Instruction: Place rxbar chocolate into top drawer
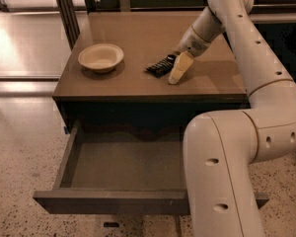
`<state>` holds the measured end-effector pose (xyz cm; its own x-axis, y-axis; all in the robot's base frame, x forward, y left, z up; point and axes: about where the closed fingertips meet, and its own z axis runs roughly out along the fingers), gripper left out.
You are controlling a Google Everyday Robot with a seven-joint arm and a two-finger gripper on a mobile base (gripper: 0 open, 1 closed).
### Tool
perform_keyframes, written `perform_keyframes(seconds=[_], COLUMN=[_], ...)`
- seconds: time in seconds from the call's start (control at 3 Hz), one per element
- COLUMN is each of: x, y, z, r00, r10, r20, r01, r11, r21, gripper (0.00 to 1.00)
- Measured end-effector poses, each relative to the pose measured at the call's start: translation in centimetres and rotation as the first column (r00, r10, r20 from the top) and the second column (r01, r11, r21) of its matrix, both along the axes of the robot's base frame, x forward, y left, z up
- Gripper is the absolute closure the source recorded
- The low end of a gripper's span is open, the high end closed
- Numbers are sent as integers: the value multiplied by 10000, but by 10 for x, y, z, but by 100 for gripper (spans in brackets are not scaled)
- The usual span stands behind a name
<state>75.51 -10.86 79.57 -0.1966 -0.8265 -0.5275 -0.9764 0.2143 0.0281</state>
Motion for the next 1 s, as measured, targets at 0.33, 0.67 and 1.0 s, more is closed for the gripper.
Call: perform_keyframes(seconds=[0.33, 0.67, 1.0], x=[-1, 2, 8], y=[11, 20, 24], z=[-1, 0, -1], r00=[9997, 9997, 9999], r10=[-19, 33, -60], r20=[-238, -230, -99], r01=[26, -24, 65], r11=[9996, 9992, 9989], r21=[282, 398, 467], gripper=[0, 0, 17])
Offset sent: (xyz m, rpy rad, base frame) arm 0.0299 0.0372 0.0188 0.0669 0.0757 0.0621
